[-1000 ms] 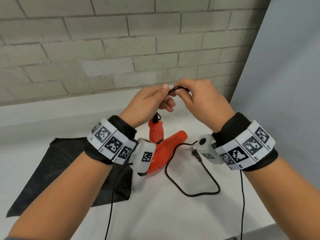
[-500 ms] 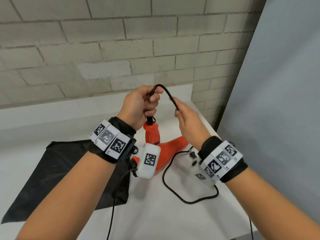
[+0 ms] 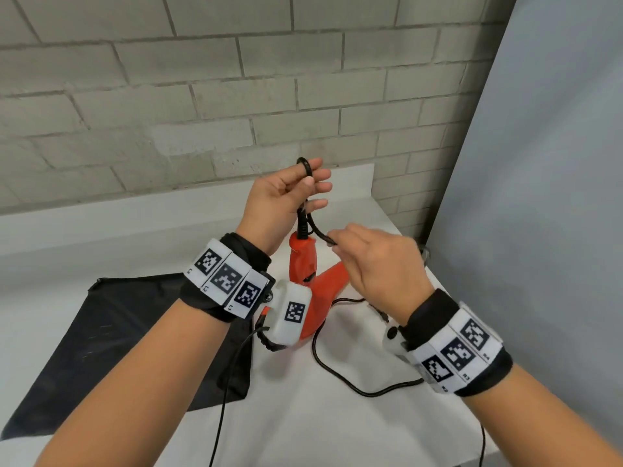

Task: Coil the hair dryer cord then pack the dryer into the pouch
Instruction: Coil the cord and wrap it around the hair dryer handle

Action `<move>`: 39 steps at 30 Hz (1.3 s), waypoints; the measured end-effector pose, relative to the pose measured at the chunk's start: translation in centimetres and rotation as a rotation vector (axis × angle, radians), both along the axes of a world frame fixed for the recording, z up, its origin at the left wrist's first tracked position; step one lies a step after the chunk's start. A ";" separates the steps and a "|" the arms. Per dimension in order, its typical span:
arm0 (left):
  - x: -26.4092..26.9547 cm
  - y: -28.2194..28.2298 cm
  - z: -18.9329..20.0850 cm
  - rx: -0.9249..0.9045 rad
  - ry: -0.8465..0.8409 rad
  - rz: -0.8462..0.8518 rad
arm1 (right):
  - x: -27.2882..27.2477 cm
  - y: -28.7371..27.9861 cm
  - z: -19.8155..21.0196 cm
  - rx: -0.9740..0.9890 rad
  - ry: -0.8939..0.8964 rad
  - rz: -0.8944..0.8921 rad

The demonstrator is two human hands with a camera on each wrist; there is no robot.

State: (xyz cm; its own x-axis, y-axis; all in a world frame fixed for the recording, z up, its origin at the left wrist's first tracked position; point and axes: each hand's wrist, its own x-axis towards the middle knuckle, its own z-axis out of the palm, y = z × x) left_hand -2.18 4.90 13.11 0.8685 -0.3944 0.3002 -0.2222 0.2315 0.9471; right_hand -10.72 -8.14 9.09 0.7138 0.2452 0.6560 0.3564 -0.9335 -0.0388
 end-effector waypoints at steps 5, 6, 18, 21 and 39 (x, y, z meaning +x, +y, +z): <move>-0.6 -0.6 0.2 0.086 -0.077 -0.071 | 0.9 -0.3 3.6 -0.160 -0.192 -0.009; -0.7 -0.6 0.2 0.106 -0.094 -0.077 | 1.3 -0.2 4.1 -0.161 -0.198 -0.005; -0.5 0.2 -0.5 0.072 0.170 -0.326 | 4.5 -1.0 5.8 0.637 0.344 0.216; 0.1 0.7 -0.1 0.097 0.268 -0.297 | 4.6 -1.2 4.7 0.712 0.467 0.277; 1.1 0.3 -0.3 -0.097 0.316 -0.301 | 2.9 1.6 -1.3 0.391 0.633 -0.028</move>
State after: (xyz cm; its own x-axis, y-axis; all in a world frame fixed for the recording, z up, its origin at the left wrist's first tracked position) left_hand -1.09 5.16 12.81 0.7746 -0.6266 0.0863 0.1657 0.3327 0.9284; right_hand -7.83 -6.49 7.80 0.9868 0.0545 0.1526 0.1318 -0.8177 -0.5603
